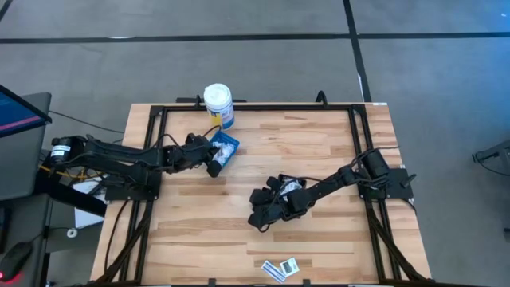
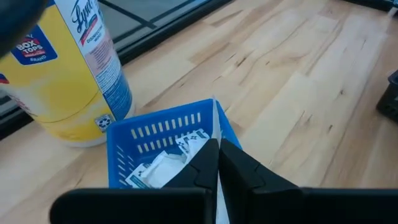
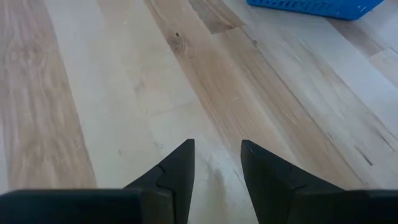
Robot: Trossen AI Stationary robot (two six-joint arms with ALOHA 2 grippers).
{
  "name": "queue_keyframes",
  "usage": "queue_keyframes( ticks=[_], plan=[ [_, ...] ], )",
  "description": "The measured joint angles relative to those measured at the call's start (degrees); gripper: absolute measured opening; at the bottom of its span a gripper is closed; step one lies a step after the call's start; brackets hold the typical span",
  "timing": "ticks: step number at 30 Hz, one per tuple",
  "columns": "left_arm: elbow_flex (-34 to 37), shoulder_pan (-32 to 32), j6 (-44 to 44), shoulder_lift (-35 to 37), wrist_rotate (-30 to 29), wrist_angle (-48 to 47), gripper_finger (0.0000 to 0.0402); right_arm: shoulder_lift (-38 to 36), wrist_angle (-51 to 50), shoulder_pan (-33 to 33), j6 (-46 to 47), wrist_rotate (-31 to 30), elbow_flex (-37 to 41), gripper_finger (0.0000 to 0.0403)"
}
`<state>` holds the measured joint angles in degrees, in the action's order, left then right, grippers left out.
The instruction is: Pick & Place First Aid Supplies
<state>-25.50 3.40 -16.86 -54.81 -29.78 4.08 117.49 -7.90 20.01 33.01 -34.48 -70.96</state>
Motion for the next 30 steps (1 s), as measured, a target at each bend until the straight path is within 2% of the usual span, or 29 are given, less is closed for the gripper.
queue_keyframes(
  ticks=[15, 19, 24, 30],
  plan=[
    [0.0, -0.1, -0.1, 0.0, 2.7, 0.0, 0.0100, 0.0, 1.2, 0.0, 0.0, 0.1, 0.0, 0.0124],
    [0.0, -1.1, -0.1, 0.0, 2.7, 1.1, 0.0104, 0.0, 2.3, 0.2, 1.1, 1.9, 0.0, 0.0124],
    [0.0, -3.1, 2.8, 0.0, 2.7, 5.4, 0.0101, -0.1, 5.6, 0.6, -2.8, 10.2, -0.8, 0.0124],
    [0.0, -5.9, 4.4, 0.2, 2.7, 9.2, 0.0099, -0.2, 2.0, 2.8, -6.3, 11.9, -6.8, 0.0124]
  ],
)
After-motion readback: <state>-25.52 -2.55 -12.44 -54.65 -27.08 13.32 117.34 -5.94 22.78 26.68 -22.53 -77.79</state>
